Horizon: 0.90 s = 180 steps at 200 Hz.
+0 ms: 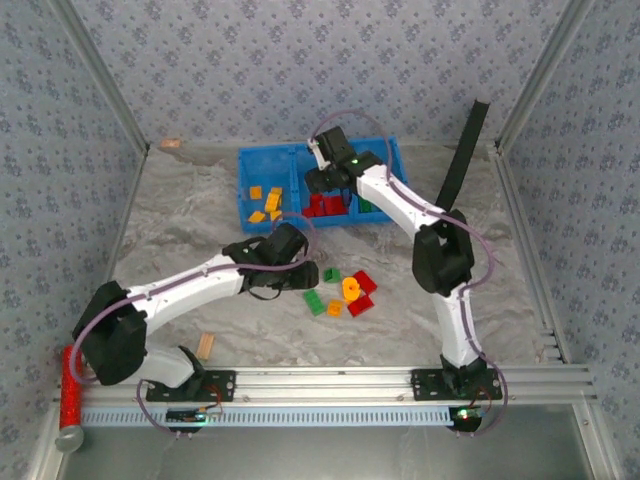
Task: Sort the legos into containers by color
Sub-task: Place the lego in the container.
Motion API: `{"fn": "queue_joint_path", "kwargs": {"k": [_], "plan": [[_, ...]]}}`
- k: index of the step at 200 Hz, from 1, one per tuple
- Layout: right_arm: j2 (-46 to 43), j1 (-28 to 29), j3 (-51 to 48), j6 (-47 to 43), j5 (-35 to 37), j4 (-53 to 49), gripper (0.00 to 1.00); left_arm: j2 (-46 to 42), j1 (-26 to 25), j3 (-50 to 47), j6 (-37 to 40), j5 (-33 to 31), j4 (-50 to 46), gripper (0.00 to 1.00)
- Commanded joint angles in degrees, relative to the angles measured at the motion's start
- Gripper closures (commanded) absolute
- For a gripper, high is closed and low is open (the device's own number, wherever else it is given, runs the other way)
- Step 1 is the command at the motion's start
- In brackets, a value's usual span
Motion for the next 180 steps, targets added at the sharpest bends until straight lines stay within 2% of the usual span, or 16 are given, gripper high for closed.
{"fn": "queue_joint_path", "kwargs": {"k": [1,34,69,127,180], "plan": [[4.62,-0.21,5.85,-1.31,-1.87,-3.07,0.65,-1.55,-1.22,-0.81,-3.16,-2.75,0.75,0.44],[11.51,-0.29,12.85,-1.55,-1.87,-5.79,0.63,0.65,-2.14,2.06,-0.67,-4.11,-2.66,0.43],[15.81,-0.34,17.04,-1.91,-1.83,-7.78,0.59,2.05,-3.03,3.09,0.49,-1.92,-2.53,0.43],[15.82,-0.73,16.67,-2.22,-2.39,-7.61,0.43,9.19,-11.07,9.47,10.08,-6.30,-7.89,0.43],[12.43,-0.55,15.51,-2.48,-2.59,-7.98,0.30,16.48,-15.97,13.37,14.63,-7.12,-8.11,0.43]]}}
